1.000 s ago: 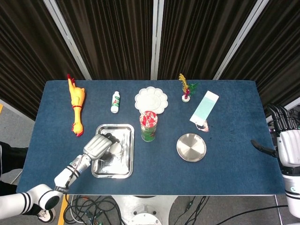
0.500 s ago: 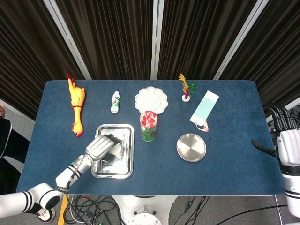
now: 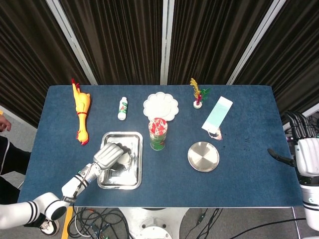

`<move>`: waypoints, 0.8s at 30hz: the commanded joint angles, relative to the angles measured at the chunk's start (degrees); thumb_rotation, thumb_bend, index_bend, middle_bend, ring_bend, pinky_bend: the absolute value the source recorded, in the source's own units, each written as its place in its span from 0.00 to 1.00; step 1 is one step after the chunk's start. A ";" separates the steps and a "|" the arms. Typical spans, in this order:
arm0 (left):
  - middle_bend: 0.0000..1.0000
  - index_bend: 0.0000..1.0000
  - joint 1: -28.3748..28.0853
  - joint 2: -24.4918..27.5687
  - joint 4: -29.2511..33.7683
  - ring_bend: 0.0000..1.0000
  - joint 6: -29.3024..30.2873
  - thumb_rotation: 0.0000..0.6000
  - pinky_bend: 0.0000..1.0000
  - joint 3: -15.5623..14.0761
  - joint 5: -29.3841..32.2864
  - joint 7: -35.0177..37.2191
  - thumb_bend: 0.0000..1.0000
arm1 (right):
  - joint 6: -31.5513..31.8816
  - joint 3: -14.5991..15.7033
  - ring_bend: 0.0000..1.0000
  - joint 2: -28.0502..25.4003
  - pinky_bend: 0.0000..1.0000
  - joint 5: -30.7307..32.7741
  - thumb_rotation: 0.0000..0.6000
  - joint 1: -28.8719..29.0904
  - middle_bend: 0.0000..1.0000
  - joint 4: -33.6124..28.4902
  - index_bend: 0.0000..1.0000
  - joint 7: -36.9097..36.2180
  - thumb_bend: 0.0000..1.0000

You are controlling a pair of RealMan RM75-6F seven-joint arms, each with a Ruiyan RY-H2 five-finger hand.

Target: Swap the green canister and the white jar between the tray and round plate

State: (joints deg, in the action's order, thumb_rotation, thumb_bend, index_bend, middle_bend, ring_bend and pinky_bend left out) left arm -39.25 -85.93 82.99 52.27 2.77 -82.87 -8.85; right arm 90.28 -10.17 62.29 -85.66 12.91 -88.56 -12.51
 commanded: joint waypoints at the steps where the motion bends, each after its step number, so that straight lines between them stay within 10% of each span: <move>1: 0.43 0.40 0.07 -0.15 -0.01 0.39 0.49 1.00 0.60 -0.06 -0.17 -0.10 0.27 | -0.16 -0.08 0.00 0.07 0.16 0.09 1.00 -0.06 0.05 0.14 0.00 -0.16 0.03; 24: 0.47 0.44 -6.36 -3.99 8.56 0.43 0.56 1.00 0.64 2.63 -5.77 -5.06 0.29 | 0.88 -2.98 0.00 -1.00 0.16 3.32 1.00 -1.96 0.05 1.76 0.00 -4.21 0.04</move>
State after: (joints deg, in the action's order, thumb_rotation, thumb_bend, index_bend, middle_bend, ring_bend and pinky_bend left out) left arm -44.70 -88.88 91.61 53.60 4.98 -88.36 -13.32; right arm 91.09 -13.07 61.38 -82.45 11.09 -86.94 -16.57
